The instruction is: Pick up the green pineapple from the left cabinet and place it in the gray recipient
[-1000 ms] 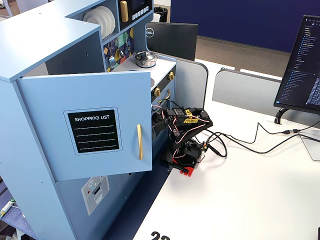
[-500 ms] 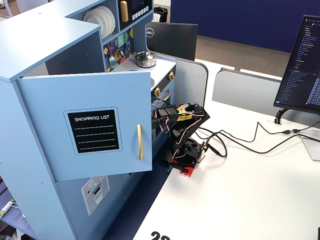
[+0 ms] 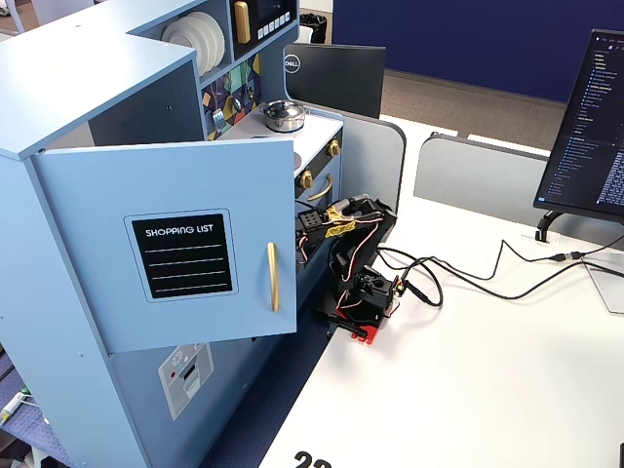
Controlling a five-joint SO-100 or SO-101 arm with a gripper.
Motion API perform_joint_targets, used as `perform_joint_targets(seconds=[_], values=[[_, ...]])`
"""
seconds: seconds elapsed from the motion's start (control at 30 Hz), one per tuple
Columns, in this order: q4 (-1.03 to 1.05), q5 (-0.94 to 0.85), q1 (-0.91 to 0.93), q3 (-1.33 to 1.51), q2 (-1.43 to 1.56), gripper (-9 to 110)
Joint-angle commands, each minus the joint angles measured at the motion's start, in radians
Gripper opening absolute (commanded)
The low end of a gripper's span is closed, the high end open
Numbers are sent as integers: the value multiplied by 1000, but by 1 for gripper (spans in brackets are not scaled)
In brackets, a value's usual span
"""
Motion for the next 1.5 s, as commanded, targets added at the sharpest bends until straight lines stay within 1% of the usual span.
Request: perform_joint_targets(seconds=[0.0, 0.47, 1.2, 1.33, 1.47], values=[[-44, -14, 12, -109, -48, 47], [-41, -64, 34, -221, -193, 47], [34, -63, 57, -448, -411, 44], [41, -61, 57, -488, -446, 43], [44, -61, 51, -528, -476, 39]])
